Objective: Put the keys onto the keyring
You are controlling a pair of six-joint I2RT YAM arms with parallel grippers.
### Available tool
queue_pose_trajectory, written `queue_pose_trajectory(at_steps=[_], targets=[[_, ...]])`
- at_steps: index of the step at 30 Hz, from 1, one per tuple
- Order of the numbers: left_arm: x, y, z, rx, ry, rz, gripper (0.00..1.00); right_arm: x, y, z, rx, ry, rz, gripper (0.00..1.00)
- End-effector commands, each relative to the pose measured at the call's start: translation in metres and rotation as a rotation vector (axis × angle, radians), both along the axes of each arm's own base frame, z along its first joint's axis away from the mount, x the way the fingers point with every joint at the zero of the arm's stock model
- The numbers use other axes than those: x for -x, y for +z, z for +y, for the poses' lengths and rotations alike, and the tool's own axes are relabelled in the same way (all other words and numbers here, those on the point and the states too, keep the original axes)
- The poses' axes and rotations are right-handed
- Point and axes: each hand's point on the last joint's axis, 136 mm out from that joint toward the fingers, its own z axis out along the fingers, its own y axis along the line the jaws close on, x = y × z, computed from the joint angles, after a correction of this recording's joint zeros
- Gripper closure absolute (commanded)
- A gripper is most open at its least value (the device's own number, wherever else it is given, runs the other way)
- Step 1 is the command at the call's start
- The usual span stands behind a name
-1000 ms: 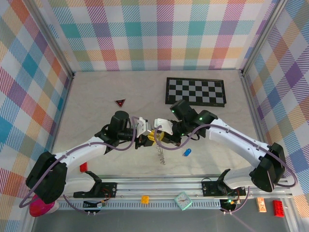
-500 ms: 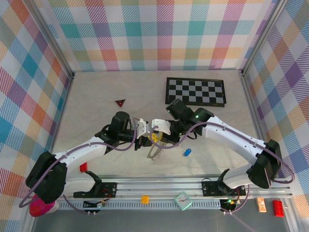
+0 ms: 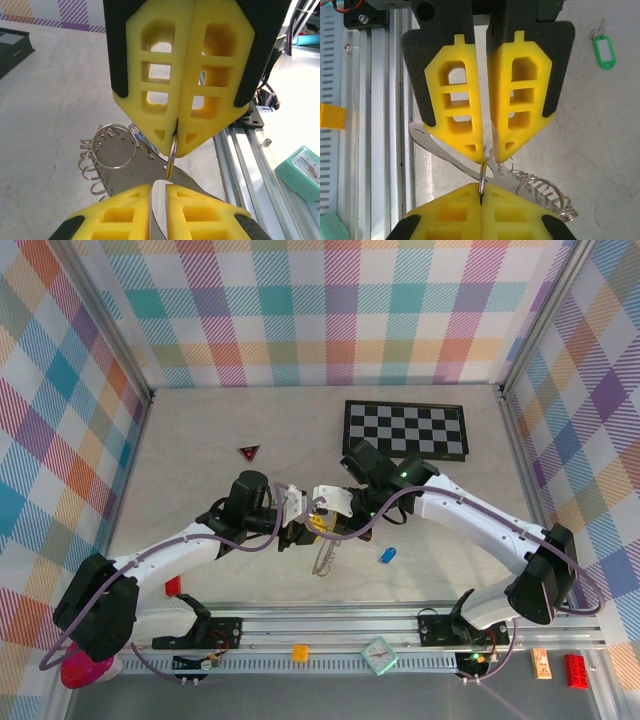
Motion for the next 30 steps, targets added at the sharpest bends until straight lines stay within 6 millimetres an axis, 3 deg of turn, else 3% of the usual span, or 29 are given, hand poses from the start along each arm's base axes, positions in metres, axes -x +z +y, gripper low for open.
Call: queue_pose_trajectory(at_steps=[1, 7, 18, 30], targets=[[0.007, 0.024, -0.005, 0.065, -0.049, -0.053, 0.84, 0.001, 0.003, 0.011, -0.022, 0.020, 0.009, 1.00], [0.006, 0.027, -0.005, 0.117, -0.051, -0.015, 0.83, 0.002, 0.006, 0.014, -0.070, 0.023, -0.002, 1.00], [0.006, 0.022, -0.001, 0.125, -0.053, -0.019, 0.86, 0.004, 0.002, 0.001, -0.105, 0.022, 0.012, 1.00], [0.004, 0.017, -0.003, 0.101, -0.060, -0.002, 0.91, 0.003, 0.010, 0.008, -0.136, 0.028, 0.016, 1.00]])
